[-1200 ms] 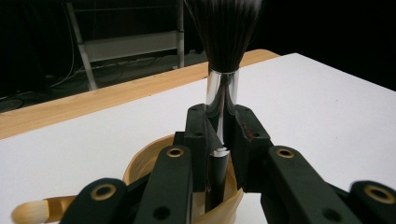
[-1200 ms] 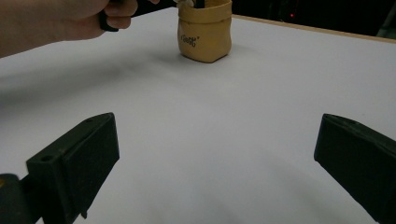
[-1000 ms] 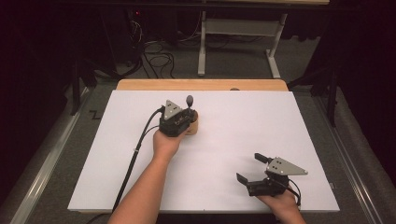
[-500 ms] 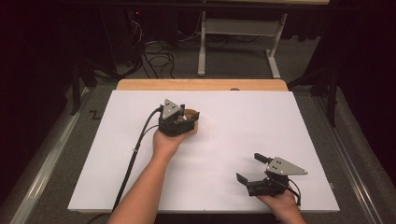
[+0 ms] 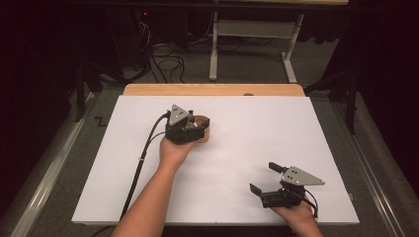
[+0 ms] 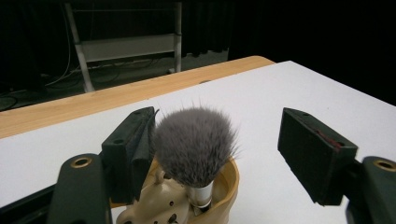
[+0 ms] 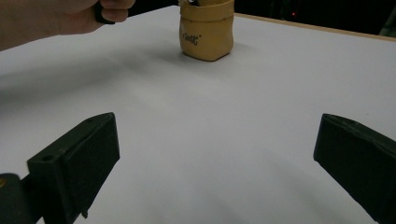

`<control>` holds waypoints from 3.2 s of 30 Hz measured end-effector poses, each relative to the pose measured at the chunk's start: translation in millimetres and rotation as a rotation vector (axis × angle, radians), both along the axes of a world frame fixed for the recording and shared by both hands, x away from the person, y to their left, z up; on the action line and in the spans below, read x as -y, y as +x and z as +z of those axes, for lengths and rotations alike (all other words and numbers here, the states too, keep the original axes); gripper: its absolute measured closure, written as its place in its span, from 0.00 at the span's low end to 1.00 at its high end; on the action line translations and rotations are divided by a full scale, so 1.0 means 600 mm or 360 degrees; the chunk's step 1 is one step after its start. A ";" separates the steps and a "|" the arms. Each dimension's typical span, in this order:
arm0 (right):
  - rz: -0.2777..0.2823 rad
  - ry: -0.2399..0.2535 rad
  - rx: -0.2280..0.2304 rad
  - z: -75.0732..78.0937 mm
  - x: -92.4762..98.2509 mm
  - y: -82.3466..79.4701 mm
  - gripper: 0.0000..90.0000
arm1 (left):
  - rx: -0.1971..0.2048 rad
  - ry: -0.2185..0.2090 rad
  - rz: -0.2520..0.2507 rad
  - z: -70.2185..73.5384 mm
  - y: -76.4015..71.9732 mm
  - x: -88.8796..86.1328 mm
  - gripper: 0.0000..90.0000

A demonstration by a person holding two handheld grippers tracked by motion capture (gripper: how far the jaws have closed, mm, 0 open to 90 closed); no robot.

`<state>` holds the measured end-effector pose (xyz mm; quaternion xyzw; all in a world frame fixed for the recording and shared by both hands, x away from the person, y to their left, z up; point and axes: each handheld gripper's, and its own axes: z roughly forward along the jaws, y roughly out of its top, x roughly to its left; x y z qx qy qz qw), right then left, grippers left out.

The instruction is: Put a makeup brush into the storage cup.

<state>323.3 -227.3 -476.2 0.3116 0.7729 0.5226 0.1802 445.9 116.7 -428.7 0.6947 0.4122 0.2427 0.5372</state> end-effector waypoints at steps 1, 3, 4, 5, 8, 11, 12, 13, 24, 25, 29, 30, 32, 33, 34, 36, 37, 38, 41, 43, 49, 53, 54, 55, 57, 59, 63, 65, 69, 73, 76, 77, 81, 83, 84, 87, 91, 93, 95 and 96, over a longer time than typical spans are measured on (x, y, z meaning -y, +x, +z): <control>-0.0003 0.0002 -0.0003 0.000 0.000 0.000 0.01 | 0.0000 -0.0002 -0.0001 0.000 0.000 -0.001 0.32; -0.0003 0.0002 -0.0004 0.000 0.000 0.000 0.01 | 0.0000 -0.0003 0.0004 0.001 -0.001 -0.002 0.32; -0.0003 0.0001 -0.0003 0.000 -0.001 0.000 0.01 | 0.0001 -0.0001 0.0006 0.001 -0.002 -0.003 0.32; 0.0001 -0.0002 0.0001 -0.001 -0.001 0.000 0.01 | 0.0002 -0.0002 0.0010 0.002 -0.003 -0.005 0.31; 0.0005 -0.0005 0.0005 -0.001 -0.001 0.001 0.01 | 0.0001 -0.0005 0.0015 0.002 -0.005 -0.009 0.31; 0.0006 -0.0008 0.0002 -0.001 -0.001 0.001 0.01 | 0.0002 -0.0013 0.0022 0.000 -0.008 -0.013 0.30; 0.0005 -0.0009 0.0002 -0.001 -0.002 0.001 0.01 | 0.0002 -0.0015 0.0019 -0.001 -0.009 -0.015 0.29; 0.0006 -0.0009 0.0002 -0.001 -0.002 0.001 0.01 | 0.0006 -0.0014 0.0023 -0.001 -0.010 -0.016 0.27; 0.0008 -0.0007 0.0007 -0.002 -0.003 0.001 0.01 | -0.0001 -0.0007 0.0024 0.003 -0.022 -0.021 0.16; 0.0003 -0.0004 0.0000 -0.001 -0.003 0.000 0.01 | -0.0005 -0.0007 0.0032 0.002 -0.024 -0.024 0.16; 0.0009 -0.0008 0.0010 -0.001 -0.003 0.000 0.01 | -0.0017 -0.0015 0.0035 -0.001 -0.032 -0.029 0.14; 0.0009 -0.0008 0.0010 -0.001 -0.003 0.000 0.01 | -0.0019 -0.0012 0.0034 -0.002 -0.034 -0.029 0.13; 0.0010 -0.0010 0.0013 -0.001 -0.003 0.000 0.01 | -0.0027 0.0002 0.0039 -0.003 -0.037 -0.031 0.12; 0.0010 -0.0010 0.0014 0.000 -0.003 0.000 0.01 | -0.0031 -0.0002 0.0039 -0.004 -0.039 -0.032 0.12; 0.0014 -0.0010 0.0021 0.000 -0.004 0.000 0.01 | -0.0033 -0.0001 0.0041 -0.004 -0.040 -0.033 0.11; 0.0012 -0.0010 0.0016 0.000 -0.003 0.000 0.01 | -0.0036 -0.0001 0.0042 -0.005 -0.043 -0.036 0.11; 0.0012 -0.0009 0.0015 0.001 -0.003 0.000 0.01 | -0.0039 0.0000 0.0042 -0.005 -0.045 -0.037 0.11; 0.0011 -0.0009 0.0014 0.000 -0.003 0.000 0.01 | -0.0037 -0.0006 0.0041 -0.005 -0.047 -0.039 0.10; 0.0009 -0.0009 0.0019 0.000 -0.004 -0.001 0.01 | -0.0033 -0.0014 0.0042 -0.005 -0.053 -0.043 0.10; 0.0011 -0.0011 0.0021 0.000 -0.005 -0.001 0.01 | -0.0031 -0.0008 0.0036 -0.004 -0.057 -0.045 0.10; 0.0003 -0.0011 0.0017 0.001 -0.005 -0.001 0.01 | -0.0021 -0.0022 0.0031 -0.006 -0.071 -0.050 0.10; 0.0006 -0.0013 0.0018 0.000 -0.005 -0.001 0.01 | -0.0033 -0.0018 0.0036 -0.010 -0.077 -0.057 0.05; 0.0005 -0.0013 0.0016 0.001 -0.005 -0.001 0.01 | -0.0037 -0.0021 0.0036 -0.011 -0.078 -0.058 0.04; 0.0003 -0.0013 0.0014 0.001 -0.005 -0.002 0.01 | -0.0036 -0.0016 0.0037 -0.012 -0.081 -0.060 0.02; 0.0005 -0.0013 0.0020 0.001 -0.005 -0.001 0.01 | -0.0035 -0.0015 0.0035 -0.013 -0.085 -0.063 0.01; 0.0000 -0.0012 0.0014 0.001 -0.004 -0.001 0.01 | -0.0037 -0.0014 0.0027 -0.015 -0.091 -0.066 0.00; -0.0003 -0.0009 0.0015 0.002 -0.003 -0.001 0.01 | -0.0021 -0.0006 0.0014 -0.018 -0.110 -0.071 0.00; -0.0001 -0.0005 0.0018 0.003 -0.003 -0.001 0.01 | -0.0015 -0.0005 0.0004 -0.019 -0.120 -0.076 0.00; -0.0010 -0.0001 0.0024 0.005 -0.001 -0.002 0.01 | -0.0009 -0.0026 0.0005 -0.022 -0.139 -0.091 0.00; -0.0009 0.0004 0.0028 0.007 0.001 -0.002 0.01 | 0.0006 0.0001 0.0002 -0.028 -0.163 -0.104 0.00; -0.0009 0.0014 0.0028 0.008 0.004 -0.001 0.01 | 0.0009 0.0007 -0.0012 -0.033 -0.182 -0.114 0.00; -0.0022 0.0017 0.0029 0.009 0.004 -0.002 0.01 | 0.0017 0.0009 -0.0016 -0.034 -0.189 -0.117 0.00; -0.0030 0.0030 0.0043 0.013 0.009 -0.002 0.01 | 0.0023 0.0009 -0.0026 -0.039 -0.216 -0.131 0.00; -0.0039 0.0036 0.0056 0.015 0.013 -0.001 0.01 | 0.0034 0.0029 -0.0019 -0.042 -0.226 -0.138 0.00; -0.0045 0.0044 0.0051 0.018 0.015 -0.001 0.01 | 0.0039 0.0039 -0.0015 -0.044 -0.231 -0.143 0.00; -0.0079 0.0068 0.0068 0.024 0.024 0.000 0.00 | 0.0024 -0.0006 -0.0004 -0.054 -0.240 -0.155 0.00; -0.0107 0.0096 0.0087 0.033 0.038 0.000 0.00 | 0.0061 -0.0001 0.0000 -0.062 -0.252 -0.161 0.00; -0.0124 0.0109 0.0100 0.036 0.044 -0.001 0.00 | 0.0084 0.0029 0.0003 -0.063 -0.256 -0.164 0.00; -0.0131 0.0121 0.0109 0.039 0.051 0.000 0.00 | 0.0053 0.0025 -0.0006 -0.067 -0.256 -0.169 0.00; -0.0142 0.0122 0.0116 0.040 0.054 0.000 0.00 | 0.0036 0.0020 -0.0010 -0.069 -0.256 -0.172 0.00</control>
